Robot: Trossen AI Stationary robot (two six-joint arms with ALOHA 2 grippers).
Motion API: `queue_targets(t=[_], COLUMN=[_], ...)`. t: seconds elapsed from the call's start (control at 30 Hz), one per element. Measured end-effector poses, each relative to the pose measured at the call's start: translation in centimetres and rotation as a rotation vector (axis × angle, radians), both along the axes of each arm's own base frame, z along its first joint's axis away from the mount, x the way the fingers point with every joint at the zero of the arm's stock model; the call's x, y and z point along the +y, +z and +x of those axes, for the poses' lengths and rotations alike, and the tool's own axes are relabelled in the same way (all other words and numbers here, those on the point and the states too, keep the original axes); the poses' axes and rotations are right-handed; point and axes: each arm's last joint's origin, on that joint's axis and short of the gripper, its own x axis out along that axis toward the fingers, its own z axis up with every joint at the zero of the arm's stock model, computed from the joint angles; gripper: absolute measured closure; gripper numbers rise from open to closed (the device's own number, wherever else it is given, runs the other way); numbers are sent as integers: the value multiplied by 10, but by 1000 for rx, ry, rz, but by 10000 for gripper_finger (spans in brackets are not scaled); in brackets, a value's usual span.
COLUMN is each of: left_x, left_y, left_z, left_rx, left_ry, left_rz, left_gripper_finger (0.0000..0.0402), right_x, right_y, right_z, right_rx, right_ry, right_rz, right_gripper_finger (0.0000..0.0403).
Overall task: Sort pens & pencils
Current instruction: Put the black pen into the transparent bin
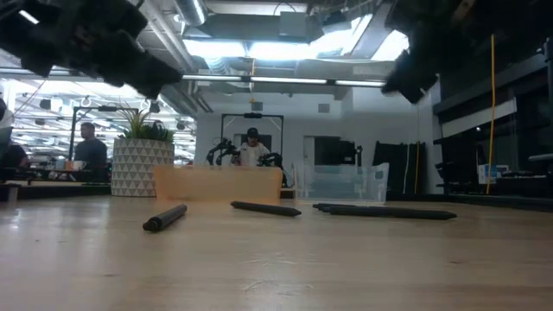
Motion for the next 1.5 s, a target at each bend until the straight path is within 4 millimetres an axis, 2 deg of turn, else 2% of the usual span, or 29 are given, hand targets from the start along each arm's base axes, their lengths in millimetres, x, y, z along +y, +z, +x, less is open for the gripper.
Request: queue_targets(t=[0.1, 0.4, 0.5, 0.7, 0.83, 1.33, 1.5], left_x=[-5, -14, -15, -15, -14, -14, -14], left_y=[-10, -10, -11, -11, -11, -13, -15], left_z=[-2, -2, -2, -2, -2, -3, -3], left_rx=[25, 21, 25, 28, 32, 55, 67], left_ry=[40, 54, 51, 53, 74, 74, 74], left_rz=[-11, -14, -15, -15, -9, -7, -6], left_gripper_finger=[337, 337, 337, 337, 337, 337, 337], right_x=[-1, -2, -5, -12, -17, -30, -33], right_y=[-11, -27, -33, -39, -41, -62, -68], right_z=[-1, 12, 17, 25, 30, 79, 88], right_rx=[103, 211, 242, 280, 364, 600, 671], right_ry=[-52, -56, -50, -89, -127, -74, -80], right_rz=[44, 133, 146, 149, 124, -14, -54], right_gripper_finger=[373, 366, 343, 268, 241, 249, 250])
